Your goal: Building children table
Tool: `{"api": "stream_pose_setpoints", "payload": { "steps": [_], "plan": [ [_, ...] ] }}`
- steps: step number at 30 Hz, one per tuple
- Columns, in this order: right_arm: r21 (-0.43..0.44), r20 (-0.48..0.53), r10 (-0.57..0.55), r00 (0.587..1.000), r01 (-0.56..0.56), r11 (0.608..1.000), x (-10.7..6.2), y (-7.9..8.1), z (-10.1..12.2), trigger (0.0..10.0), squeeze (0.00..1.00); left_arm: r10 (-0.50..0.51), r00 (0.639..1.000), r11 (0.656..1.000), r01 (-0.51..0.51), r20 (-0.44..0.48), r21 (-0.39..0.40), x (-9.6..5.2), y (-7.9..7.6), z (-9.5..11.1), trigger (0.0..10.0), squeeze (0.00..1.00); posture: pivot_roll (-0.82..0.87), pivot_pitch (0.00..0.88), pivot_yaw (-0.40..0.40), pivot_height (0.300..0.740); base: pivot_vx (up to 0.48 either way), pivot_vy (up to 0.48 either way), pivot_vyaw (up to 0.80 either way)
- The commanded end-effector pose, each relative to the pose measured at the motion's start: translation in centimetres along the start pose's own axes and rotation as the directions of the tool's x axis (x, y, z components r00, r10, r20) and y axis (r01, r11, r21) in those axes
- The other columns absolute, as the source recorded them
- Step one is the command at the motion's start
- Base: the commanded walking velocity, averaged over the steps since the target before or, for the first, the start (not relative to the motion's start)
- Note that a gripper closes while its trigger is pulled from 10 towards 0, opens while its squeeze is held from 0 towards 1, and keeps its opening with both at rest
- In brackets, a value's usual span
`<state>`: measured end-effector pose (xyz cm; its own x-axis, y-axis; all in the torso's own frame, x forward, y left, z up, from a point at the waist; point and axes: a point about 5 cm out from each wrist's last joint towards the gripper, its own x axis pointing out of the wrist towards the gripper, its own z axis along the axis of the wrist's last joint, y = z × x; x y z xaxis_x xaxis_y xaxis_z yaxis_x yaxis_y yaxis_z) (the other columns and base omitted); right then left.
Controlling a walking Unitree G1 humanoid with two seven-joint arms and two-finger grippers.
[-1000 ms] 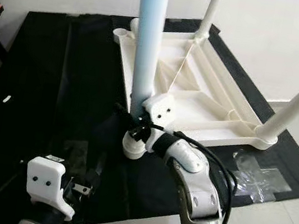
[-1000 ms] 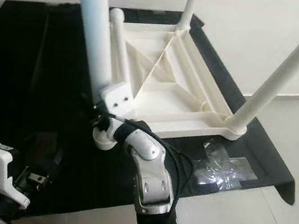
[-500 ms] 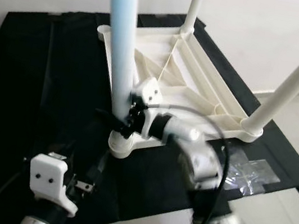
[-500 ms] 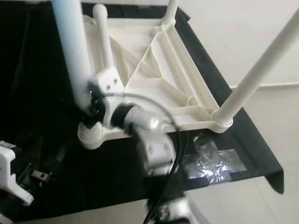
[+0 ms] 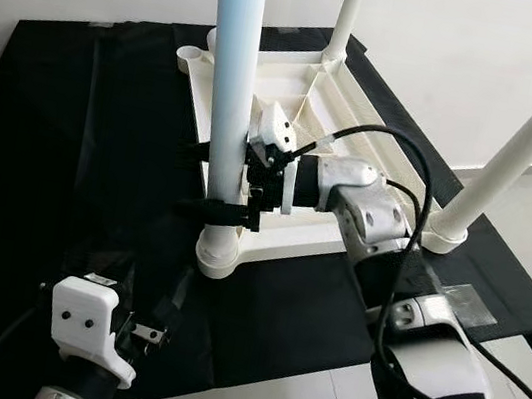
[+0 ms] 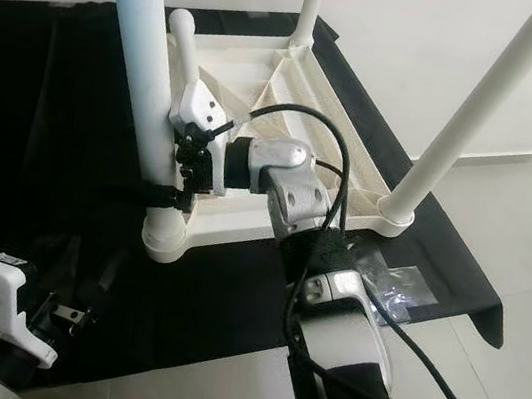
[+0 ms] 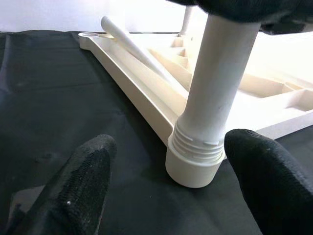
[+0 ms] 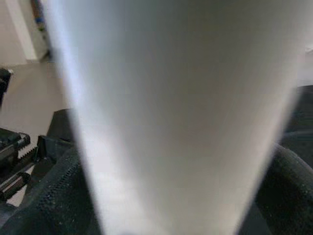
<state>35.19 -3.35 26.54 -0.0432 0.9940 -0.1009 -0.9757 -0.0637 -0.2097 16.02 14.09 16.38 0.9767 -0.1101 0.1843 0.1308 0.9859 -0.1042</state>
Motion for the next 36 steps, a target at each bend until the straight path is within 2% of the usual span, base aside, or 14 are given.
{"api": "stream_pose_setpoints", "payload": {
  "steps": [1, 8, 15, 17, 18, 20, 21, 22, 23, 24, 25, 26, 28, 36],
  "plan": [
    [-0.009, 0.024, 0.051, 0.998, -0.05, 0.999, 0.1, -0.2, 0.3, 0.0, 0.0, 0.014, 1.0, 1.0, -0.014, 0.006, -0.005, -0.3, 0.1, 0.2, 10.0, 0.0, 0.12, 0.194, -0.05, 0.74, 0.0, 0.0, 0.0],
    [-0.012, 0.037, 0.128, 0.991, -0.128, 0.992, -0.3, -0.4, 0.5, 0.0, 0.0, 0.02, 1.0, 1.0, -0.02, 0.006, -0.003, -0.3, 0.1, 0.2, 10.0, 0.0, 0.11, 0.197, -0.049, 0.74, 0.0, 0.0, 0.0],
    [-0.008, 0.034, 0.126, 0.991, -0.126, 0.992, -0.4, -0.4, 0.1, 0.0, 0.0, 0.018, 1.0, 1.0, -0.018, 0.005, -0.004, -0.3, 0.1, 0.2, 10.0, 0.0, 0.11, 0.197, -0.047, 0.74, 0.0, 0.0, 0.0],
    [0.01, 0.024, 0.01, 1.0, -0.011, 1.0, -0.4, -0.5, -0.8, 0.0, 0.0, 0.017, 1.0, 1.0, -0.017, 0.006, -0.006, -0.3, 0.0, 0.2, 10.0, 0.0, 0.11, 0.198, -0.051, 0.74, 0.0, 0.0, 0.0],
    [0.01, 0.024, 0.01, 1.0, -0.011, 1.0, -0.4, -0.5, -0.8, 0.0, 0.0, 0.017, 1.0, 1.0, -0.017, 0.006, -0.006, -0.3, 0.0, 0.2, 10.0, 0.0, 0.11, 0.198, -0.051, 0.74, 0.0, 0.0, 0.0],
    [0.055, 0.038, -0.158, 0.987, 0.156, 0.986, -0.1, -0.3, -2.1, 0.0, 0.0, 0.018, 1.0, 1.0, -0.018, 0.007, -0.007, -0.3, 0.1, 0.2, 10.0, 0.0, 0.11, 0.201, -0.044, 0.74, 0.0, 0.0, 0.0],
    [0.055, 0.038, -0.158, 0.987, 0.156, 0.986, -0.1, -0.3, -2.1, 0.0, 0.0, 0.018, 1.0, 1.0, -0.018, 0.007, -0.007, -0.3, 0.1, 0.2, 10.0, 0.0, 0.11, 0.201, -0.044, 0.74, 0.0, 0.0, 0.0],
    [0.056, 0.018, -0.304, 0.953, 0.302, 0.952, 0.3, 0.1, -3.1, 0.0, 0.0, 0.016, 1.0, 1.0, -0.016, 0.008, -0.006, -0.2, 0.2, 0.3, 10.0, 0.0, 0.11, 0.205, -0.044, 0.74, 0.0, 0.0, 0.0],
    [0.054, -0.023, -0.553, 0.833, 0.553, 0.831, 0.4, 1.2, -4.5, 0.0, 0.0, 0.016, 1.0, 1.0, -0.016, 0.008, -0.006, -0.3, 0.3, 0.3, 10.0, 0.0, 0.1, 0.211, -0.041, 0.74, 0.0, 0.0, 0.0],
    [0.079, -0.038, -0.668, 0.743, 0.669, 0.739, 0.7, 2.9, -5.3, 0.0, 0.0, 0.015, 1.0, 1.0, -0.015, 0.008, -0.006, -0.2, 0.3, 0.3, 10.0, 0.0, 0.1, 0.21, -0.04, 0.74, 0.0, 0.0, 0.0],
    [0.079, -0.038, -0.668, 0.743, 0.669, 0.739, 0.7, 2.9, -5.3, 0.0, 0.0, 0.015, 1.0, 1.0, -0.015, 0.008, -0.006, -0.2, 0.3, 0.3, 10.0, 0.0, 0.1, 0.21, -0.04, 0.74, 0.0, 0.0, 0.0],
    [0.093, -0.051, -0.722, 0.69, 0.723, 0.684, 1.2, 4.5, -5.4, 0.0, 0.0, 0.011, 1.0, 1.0, -0.011, 0.006, -0.005, -0.2, 0.4, 0.3, 10.0, 0.0, 0.1, 0.21, -0.029, 0.74, 0.0, 0.0, 0.0],
    [0.117, -0.052, -0.731, 0.681, 0.731, 0.672, 1.7, 5.5, -5.4, 0.0, 0.0, 0.009, 1.0, 1.0, -0.009, 0.005, -0.004, -0.2, 0.5, 0.2, 10.0, 0.0, 0.09, 0.198, -0.025, 0.74, 0.0, 0.0, 0.0],
    [0.104, -0.028, -0.734, 0.678, 0.733, 0.673, 2.8, 4.8, -4.8, 0.0, 0.0, 0.001, 1.0, 1.0, -0.001, 0.003, -0.001, 0.1, 0.6, 0.0, 10.0, 0.0, 0.1, 0.18, -0.027, 0.74, 0.0, 0.0, 0.0]
  ]
}}
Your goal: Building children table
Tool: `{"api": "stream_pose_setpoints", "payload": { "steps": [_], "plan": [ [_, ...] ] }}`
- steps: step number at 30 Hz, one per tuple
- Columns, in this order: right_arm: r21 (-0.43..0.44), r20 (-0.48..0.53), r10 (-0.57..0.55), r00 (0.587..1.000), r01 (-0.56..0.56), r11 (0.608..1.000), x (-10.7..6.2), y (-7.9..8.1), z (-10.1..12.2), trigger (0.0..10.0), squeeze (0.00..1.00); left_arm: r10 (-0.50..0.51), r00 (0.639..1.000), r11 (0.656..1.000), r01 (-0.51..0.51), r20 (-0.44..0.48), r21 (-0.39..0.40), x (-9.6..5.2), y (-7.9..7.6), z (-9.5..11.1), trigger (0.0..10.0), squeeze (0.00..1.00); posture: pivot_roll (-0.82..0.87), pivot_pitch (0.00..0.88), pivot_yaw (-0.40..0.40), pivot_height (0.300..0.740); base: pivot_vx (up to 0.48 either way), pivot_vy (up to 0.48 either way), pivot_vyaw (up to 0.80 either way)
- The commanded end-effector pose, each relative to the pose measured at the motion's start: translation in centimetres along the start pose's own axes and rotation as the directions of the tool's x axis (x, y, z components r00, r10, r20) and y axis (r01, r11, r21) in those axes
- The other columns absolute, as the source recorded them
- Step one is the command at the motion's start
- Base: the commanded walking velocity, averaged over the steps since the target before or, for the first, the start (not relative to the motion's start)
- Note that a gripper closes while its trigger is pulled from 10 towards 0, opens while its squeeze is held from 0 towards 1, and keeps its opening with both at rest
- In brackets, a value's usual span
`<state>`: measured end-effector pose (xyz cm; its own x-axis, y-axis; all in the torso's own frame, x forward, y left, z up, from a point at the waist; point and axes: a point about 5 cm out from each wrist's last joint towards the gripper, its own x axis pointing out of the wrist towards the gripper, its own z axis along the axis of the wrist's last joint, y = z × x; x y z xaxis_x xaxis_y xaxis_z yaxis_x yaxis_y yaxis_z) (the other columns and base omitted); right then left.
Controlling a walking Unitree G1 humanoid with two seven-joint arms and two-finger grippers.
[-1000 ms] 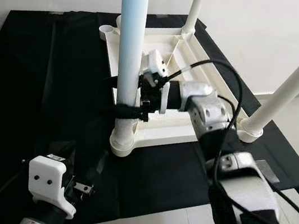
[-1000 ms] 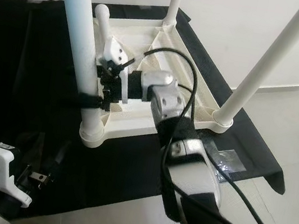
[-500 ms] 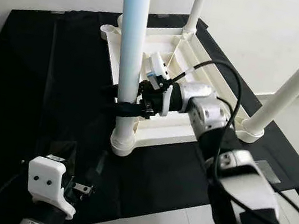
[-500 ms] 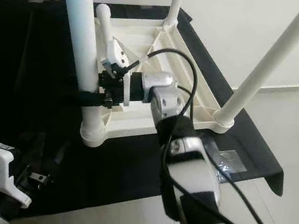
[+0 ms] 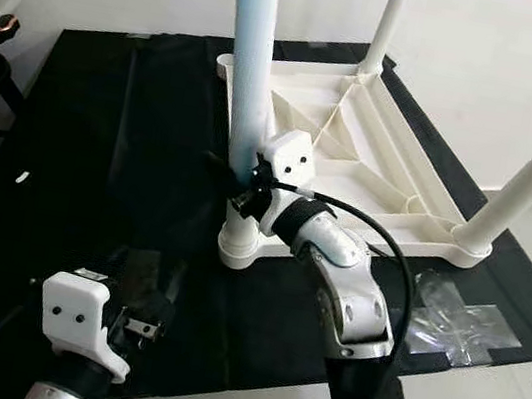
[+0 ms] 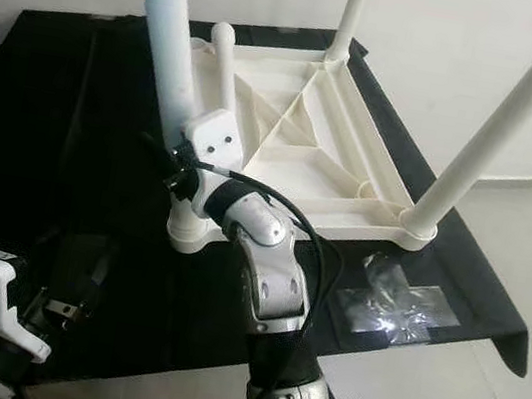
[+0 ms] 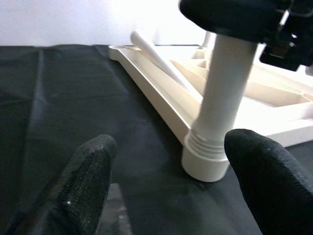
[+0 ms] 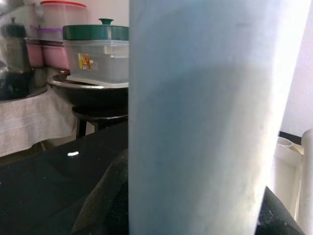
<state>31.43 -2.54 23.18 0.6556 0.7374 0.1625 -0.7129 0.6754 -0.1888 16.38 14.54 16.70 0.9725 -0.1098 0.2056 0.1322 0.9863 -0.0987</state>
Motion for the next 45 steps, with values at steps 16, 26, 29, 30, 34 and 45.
{"api": "stream_pose_setpoints", "payload": {
  "steps": [16, 26, 29, 30, 34, 45],
  "plan": [
    [0.125, 0.029, 0.355, 0.935, -0.355, 0.926, 1.4, -0.6, -0.1, 10.0, 1.0, 0.005, 1.0, 1.0, -0.005, -0.02, -0.007, -0.4, -0.1, -0.3, 10.0, 0.0, 0.11, 0.174, -0.034, 0.74, 0.0, 0.0, 0.0],
    [-0.048, -0.097, 0.6, 0.794, -0.606, 0.794, 3.2, -2.3, 0.7, 10.0, 0.0, 0.017, 1.0, 1.0, -0.017, -0.014, -0.001, -0.7, -0.4, 0.0, 10.0, 0.0, 0.14, 0.201, -0.053, 0.74, 0.0, 0.0, 0.0],
    [-0.036, -0.102, 0.679, 0.727, -0.685, 0.728, 3.4, -3.1, 2.2, 10.0, 0.0, 0.021, 1.0, 1.0, -0.021, -0.013, 0.003, -0.9, -0.6, 0.2, 10.0, 0.0, 0.14, 0.211, -0.061, 0.74, 0.0, 0.0, 0.0],
    [-0.036, -0.102, 0.679, 0.727, -0.685, 0.728, 3.4, -3.1, 2.2, 10.0, 0.0, 0.021, 1.0, 1.0, -0.021, -0.013, 0.003, -0.9, -0.6, 0.2, 10.0, 0.0, 0.14, 0.211, -0.061, 0.74, 0.0, 0.0, 0.0],
    [-0.032, -0.123, 0.73, 0.672, -0.738, 0.674, 3.2, -3.8, 2.8, 10.0, 0.0, 0.038, 0.999, 0.999, -0.038, -0.012, 0.009, -1.1, -0.5, 0.3, 10.0, 0.0, 0.14, 0.217, -0.064, 0.74, 0.0, 0.0, 0.0],
    [0.027, -0.152, 0.812, 0.564, -0.818, 0.574, 2.0, -4.9, 1.7, 10.0, 0.0, 0.112, 0.994, 0.991, -0.113, 0.015, 0.066, -2.7, -0.1, 1.8, 10.0, 0.0, 0.14, 0.227, -0.079, 0.74, 0.0, 0.0, 0.0]
  ]
}}
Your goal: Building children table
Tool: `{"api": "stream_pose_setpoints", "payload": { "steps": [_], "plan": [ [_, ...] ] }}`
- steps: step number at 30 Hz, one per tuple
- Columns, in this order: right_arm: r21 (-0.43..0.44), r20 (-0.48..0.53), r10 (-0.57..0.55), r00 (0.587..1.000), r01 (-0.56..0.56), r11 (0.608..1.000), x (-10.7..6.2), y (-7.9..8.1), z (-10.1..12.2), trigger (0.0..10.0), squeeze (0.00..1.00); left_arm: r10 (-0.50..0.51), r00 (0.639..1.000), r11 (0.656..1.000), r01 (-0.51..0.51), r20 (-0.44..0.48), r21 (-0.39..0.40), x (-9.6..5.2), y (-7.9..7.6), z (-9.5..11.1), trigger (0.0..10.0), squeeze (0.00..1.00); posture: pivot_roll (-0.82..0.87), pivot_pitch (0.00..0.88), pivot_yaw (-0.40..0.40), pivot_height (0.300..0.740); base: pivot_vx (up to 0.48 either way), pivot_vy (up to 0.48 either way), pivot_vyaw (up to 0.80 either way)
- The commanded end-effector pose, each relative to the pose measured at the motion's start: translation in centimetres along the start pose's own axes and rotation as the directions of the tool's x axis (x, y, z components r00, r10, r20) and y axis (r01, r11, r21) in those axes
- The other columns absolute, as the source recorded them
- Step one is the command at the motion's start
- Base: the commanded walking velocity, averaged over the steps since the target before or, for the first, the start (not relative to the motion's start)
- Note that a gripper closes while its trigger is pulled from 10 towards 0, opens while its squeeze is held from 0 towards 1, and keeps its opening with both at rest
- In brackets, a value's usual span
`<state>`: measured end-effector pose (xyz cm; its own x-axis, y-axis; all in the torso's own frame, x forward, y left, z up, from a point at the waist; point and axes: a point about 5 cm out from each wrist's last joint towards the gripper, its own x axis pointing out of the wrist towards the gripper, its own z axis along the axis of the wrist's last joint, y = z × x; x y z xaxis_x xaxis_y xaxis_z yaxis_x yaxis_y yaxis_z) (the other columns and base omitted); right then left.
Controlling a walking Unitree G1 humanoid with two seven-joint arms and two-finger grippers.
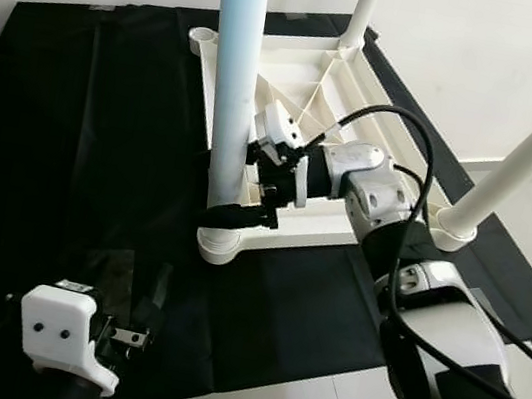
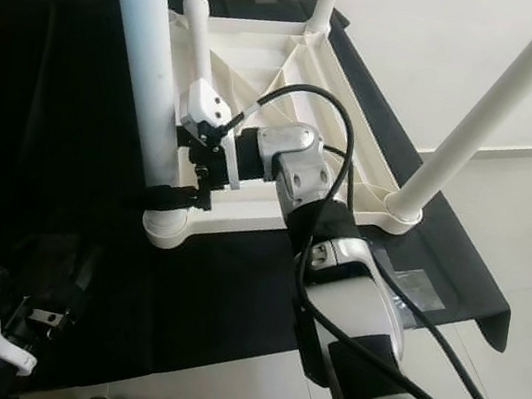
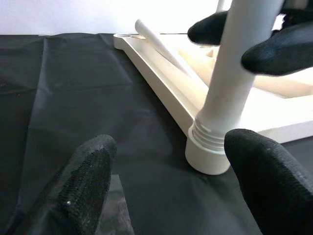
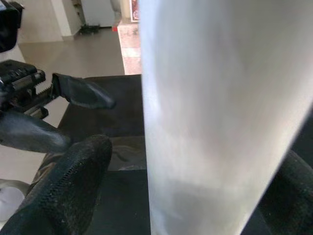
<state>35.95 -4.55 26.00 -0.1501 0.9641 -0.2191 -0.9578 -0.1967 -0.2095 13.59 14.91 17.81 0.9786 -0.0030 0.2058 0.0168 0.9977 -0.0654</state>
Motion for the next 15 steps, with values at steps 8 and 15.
{"api": "stream_pose_setpoints", "payload": {
  "steps": [8, 15],
  "plan": [
    [0.064, 0.03, -0.021, 0.999, 0.019, 0.998, -0.3, 0.7, -2.4, 0.0, 0.0, 0.039, 0.999, 0.999, -0.038, -0.023, 0.025, -2.1, 0.2, 1.4, 10.0, 0.0, 0.14, 0.216, -0.077, 0.74, 0.0, 0.0, 0.0],
    [0.114, -0.146, -0.476, 0.867, 0.493, 0.862, -0.2, 2.3, -6.6, 0.0, 0.0, 0.076, 0.997, 0.996, -0.074, -0.03, 0.049, -2.4, 0.7, 1.7, 10.0, 0.0, 0.14, 0.208, -0.052, 0.74, 0.0, 0.0, 0.0]
  ]
}}
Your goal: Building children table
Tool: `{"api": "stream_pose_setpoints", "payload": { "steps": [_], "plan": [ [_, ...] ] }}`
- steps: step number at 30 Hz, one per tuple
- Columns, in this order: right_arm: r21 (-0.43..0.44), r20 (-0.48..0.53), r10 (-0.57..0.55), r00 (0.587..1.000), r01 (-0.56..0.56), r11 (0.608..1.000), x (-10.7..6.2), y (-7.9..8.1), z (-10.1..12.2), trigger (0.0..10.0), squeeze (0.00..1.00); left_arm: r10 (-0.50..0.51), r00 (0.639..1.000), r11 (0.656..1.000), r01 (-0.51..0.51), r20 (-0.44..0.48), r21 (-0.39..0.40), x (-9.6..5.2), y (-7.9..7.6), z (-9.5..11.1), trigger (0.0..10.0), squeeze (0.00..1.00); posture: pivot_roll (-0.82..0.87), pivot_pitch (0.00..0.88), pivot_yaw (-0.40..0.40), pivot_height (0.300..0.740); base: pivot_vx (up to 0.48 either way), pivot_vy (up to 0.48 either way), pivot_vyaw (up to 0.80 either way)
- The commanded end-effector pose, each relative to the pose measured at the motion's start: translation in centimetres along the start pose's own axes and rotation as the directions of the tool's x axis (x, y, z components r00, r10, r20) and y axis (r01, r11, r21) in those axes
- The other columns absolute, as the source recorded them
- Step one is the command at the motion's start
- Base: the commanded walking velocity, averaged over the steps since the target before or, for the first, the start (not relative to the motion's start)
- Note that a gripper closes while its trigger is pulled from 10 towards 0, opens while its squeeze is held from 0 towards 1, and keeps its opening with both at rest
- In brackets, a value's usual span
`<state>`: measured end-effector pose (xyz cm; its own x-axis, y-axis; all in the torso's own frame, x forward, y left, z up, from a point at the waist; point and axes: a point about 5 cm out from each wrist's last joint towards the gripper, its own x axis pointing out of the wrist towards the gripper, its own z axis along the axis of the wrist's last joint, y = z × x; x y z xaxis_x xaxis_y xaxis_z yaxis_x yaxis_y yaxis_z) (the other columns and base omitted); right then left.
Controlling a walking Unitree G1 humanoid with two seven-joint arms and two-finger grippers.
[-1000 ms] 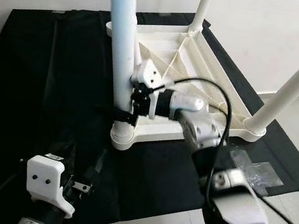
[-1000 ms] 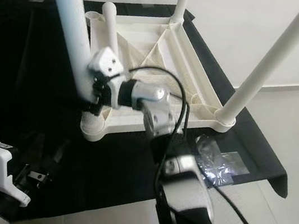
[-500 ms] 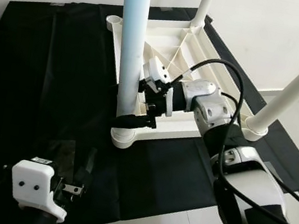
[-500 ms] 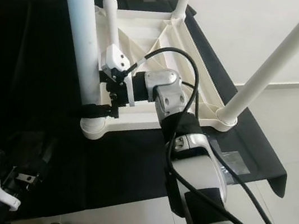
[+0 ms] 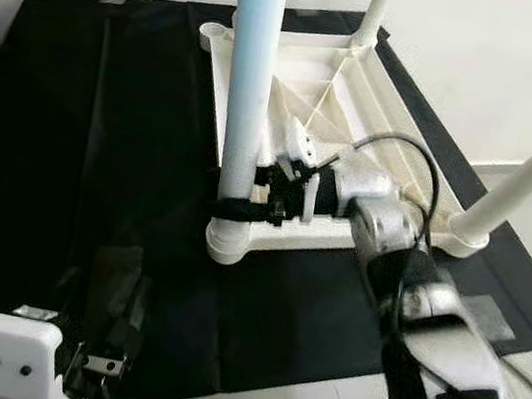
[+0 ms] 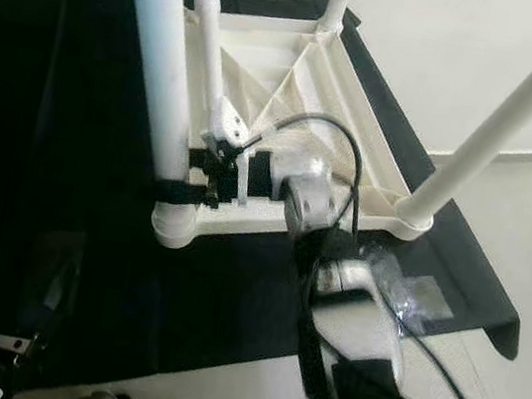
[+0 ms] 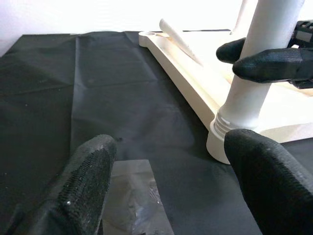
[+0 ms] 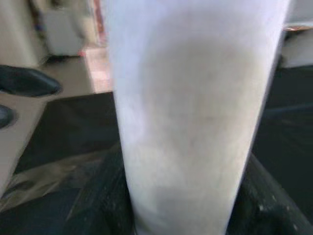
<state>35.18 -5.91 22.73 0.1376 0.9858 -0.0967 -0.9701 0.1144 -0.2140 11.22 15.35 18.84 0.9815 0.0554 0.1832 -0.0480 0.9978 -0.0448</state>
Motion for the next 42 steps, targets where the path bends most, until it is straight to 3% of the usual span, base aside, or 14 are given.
{"api": "stream_pose_setpoints", "payload": {
  "steps": [1, 3, 5, 14, 15, 19, 20, 21, 22, 30, 31, 32, 33, 42],
  "plan": [
    [0.051, -0.184, -0.199, 0.963, 0.211, 0.976, -0.1, 0.5, -3.4, 0.0, 0.0, 0.016, 1.0, 1.0, -0.016, -0.012, 0.015, -0.3, 0.4, 0.1, 10.0, 0.0, 0.14, 0.208, -0.052, 0.74, 0.0, 0.0, 0.0],
    [-0.058, -0.24, -0.511, 0.826, 0.513, 0.857, -0.2, 1.9, -4.2, 0.0, 0.0, 0.024, 1.0, 1.0, -0.024, -0.015, 0.014, -0.3, 0.7, 0.1, 10.0, 0.0, 0.13, 0.209, -0.041, 0.74, 0.0, 0.0, 0.0],
    [-0.113, -0.202, -0.638, 0.743, 0.629, 0.769, -0.7, 3.0, -3.9, 0.0, 0.0, 0.023, 1.0, 1.0, -0.023, -0.016, 0.013, -0.2, 0.8, 0.2, 10.0, 0.0, 0.13, 0.21, -0.039, 0.74, 0.0, 0.0, 0.0],
    [-0.016, -0.106, -0.534, 0.839, 0.535, 0.845, 3.1, 4.4, -2.5, 0.0, 0.0, 0.019, 1.0, 1.0, -0.019, -0.011, -0.003, 0.4, 0.7, -0.2, 10.0, 0.0, 0.13, 0.188, -0.029, 0.74, 0.0, 0.0, 0.0],
    [-0.02, -0.072, -0.518, 0.853, 0.518, 0.855, 3.3, 3.7, -1.6, 10.0, 0.0, 0.021, 1.0, 1.0, -0.021, -0.015, -0.004, 0.4, 0.7, -0.4, 10.0, 0.0, 0.12, 0.185, -0.03, 0.74, 0.0, 0.0, 0.0],
    [-0.076, -0.002, -0.466, 0.885, 0.464, 0.882, 3.3, 2.5, 0.2, 10.0, 0.0, 0.023, 1.0, 1.0, -0.023, -0.019, -0.006, 0.4, 0.6, -0.5, 10.0, 0.0, 0.12, 0.182, -0.031, 0.74, 0.0, 0.0, 0.0],
    [-0.088, 0.027, -0.449, 0.893, 0.45, 0.889, 3.2, 2.2, 0.9, 10.0, 0.5, 0.025, 0.999, 1.0, -0.025, -0.021, -0.002, 0.4, 0.7, -0.6, 10.0, 0.0, 0.12, 0.181, -0.033, 0.74, 0.0, 0.0, 0.0],
    [-0.088, 0.027, -0.449, 0.893, 0.45, 0.889, 3.2, 2.2, 0.9, 10.0, 0.5, 0.025, 0.999, 1.0, -0.025, -0.021, -0.002, 0.4, 0.7, -0.6, 10.0, 0.0, 0.12, 0.181, -0.033, 0.74, 0.0, 0.0, 0.0],
    [-0.083, 0.066, -0.386, 0.92, 0.391, 0.917, 2.9, 1.5, 1.9, 10.0, 1.0, 0.033, 0.999, 0.999, -0.033, -0.025, 0.001, 0.4, 0.8, -0.6, 10.0, 0.0, 0.12, 0.181, -0.034, 0.74, 0.0, 0.0, 0.0],
    [-0.13, 0.063, -0.078, 0.995, 0.085, 0.988, 2.2, 0.4, 3.2, 10.0, 1.0, 0.058, 0.998, 0.998, -0.058, -0.031, -0.008, 0.4, 1.1, -0.7, 10.0, 0.0, 0.13, 0.172, -0.038, 0.74, 0.0, 0.0, 0.0],
    [-0.152, 0.03, -0.012, 0.999, 0.016, 0.988, 2.3, 0.2, 3.2, 10.0, 0.2, 0.059, 0.998, 0.998, -0.059, -0.03, -0.008, 0.4, 1.0, -0.7, 10.0, 0.0, 0.13, 0.17, -0.037, 0.74, 0.0, 0.0, 0.0],
    [-0.152, 0.03, -0.012, 0.999, 0.016, 0.988, 2.3, 0.2, 3.2, 10.0, 0.2, 0.059, 0.998, 0.998, -0.059, -0.03, -0.008, 0.4, 1.0, -0.7, 10.0, 0.0, 0.13, 0.17, -0.037, 0.74, 0.0, 0.0, 0.0],
    [-0.151, 0.016, 0.014, 1.0, -0.012, 0.988, 2.4, 0.0, 3.2, 10.0, 0.0, 0.058, 0.998, 0.998, -0.058, -0.03, -0.008, 0.5, 1.0, -0.7, 10.0, 0.0, 0.13, 0.17, -0.037, 0.74, 0.0, 0.0, 0.0],
    [-0.136, 0.019, 0.197, 0.98, -0.192, 0.972, 2.4, -0.8, 4.3, 10.0, 0.0, 0.07, 0.997, 0.998, -0.07, -0.034, -0.001, 0.2, 1.2, -0.6, 10.0, 0.0, 0.15, 0.167, -0.041, 0.74, 0.0, 0.0, 0.0]
  ]
}}
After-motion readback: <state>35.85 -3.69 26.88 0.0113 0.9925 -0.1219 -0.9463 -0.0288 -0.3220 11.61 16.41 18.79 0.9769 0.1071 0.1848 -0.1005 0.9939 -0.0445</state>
